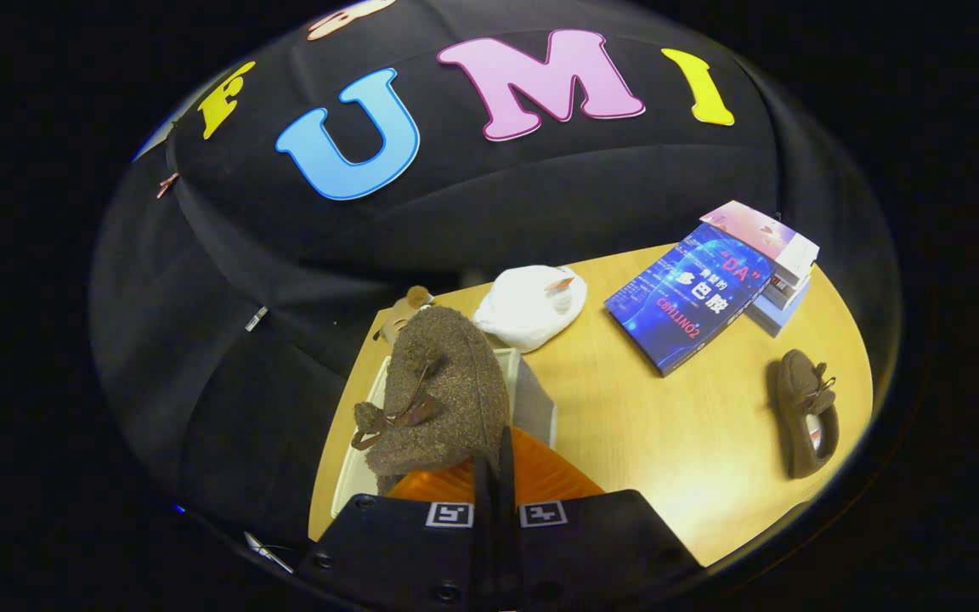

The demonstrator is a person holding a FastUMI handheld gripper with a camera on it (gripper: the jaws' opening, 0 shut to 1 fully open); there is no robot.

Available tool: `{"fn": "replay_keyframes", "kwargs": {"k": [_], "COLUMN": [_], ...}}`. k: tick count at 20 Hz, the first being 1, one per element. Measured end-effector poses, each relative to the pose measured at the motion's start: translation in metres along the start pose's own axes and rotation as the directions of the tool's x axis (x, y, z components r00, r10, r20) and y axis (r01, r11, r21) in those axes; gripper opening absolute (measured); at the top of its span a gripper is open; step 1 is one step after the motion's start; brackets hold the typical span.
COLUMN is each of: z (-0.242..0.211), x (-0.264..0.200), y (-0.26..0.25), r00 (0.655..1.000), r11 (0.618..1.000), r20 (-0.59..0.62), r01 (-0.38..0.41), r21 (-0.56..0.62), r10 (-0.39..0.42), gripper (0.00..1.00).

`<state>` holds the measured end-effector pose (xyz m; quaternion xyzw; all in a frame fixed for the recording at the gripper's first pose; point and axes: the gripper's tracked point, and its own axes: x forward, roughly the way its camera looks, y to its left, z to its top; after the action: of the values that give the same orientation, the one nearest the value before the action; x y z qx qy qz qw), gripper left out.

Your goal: Open the storage box then place both shoes into the box .Put the left shoe in first, then the right shoe, with the right side of both shoes facing outward in a uniform manner.

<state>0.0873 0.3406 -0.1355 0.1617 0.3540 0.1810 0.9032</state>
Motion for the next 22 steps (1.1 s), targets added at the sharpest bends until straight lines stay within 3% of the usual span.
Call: {"fn": "replay_keyframes", "kwargs": {"k": [7, 14, 22], "z": [-0.016, -0.059, -0.083], "x": [0.037, 0.077, 0.112], "y": [0.043, 0.044, 0.048], "r00": [0.999, 0.985, 0.966], "r11": [0.998, 0.983, 0.969], "r20": [-0.028, -0.095, -0.125], "r01": [0.044, 0.152, 0.237], "r21": [0.041, 0.104, 0.064], "r10": [-0.043, -0.142, -0.228], "gripper": [0.05, 0.05, 0.05]}}
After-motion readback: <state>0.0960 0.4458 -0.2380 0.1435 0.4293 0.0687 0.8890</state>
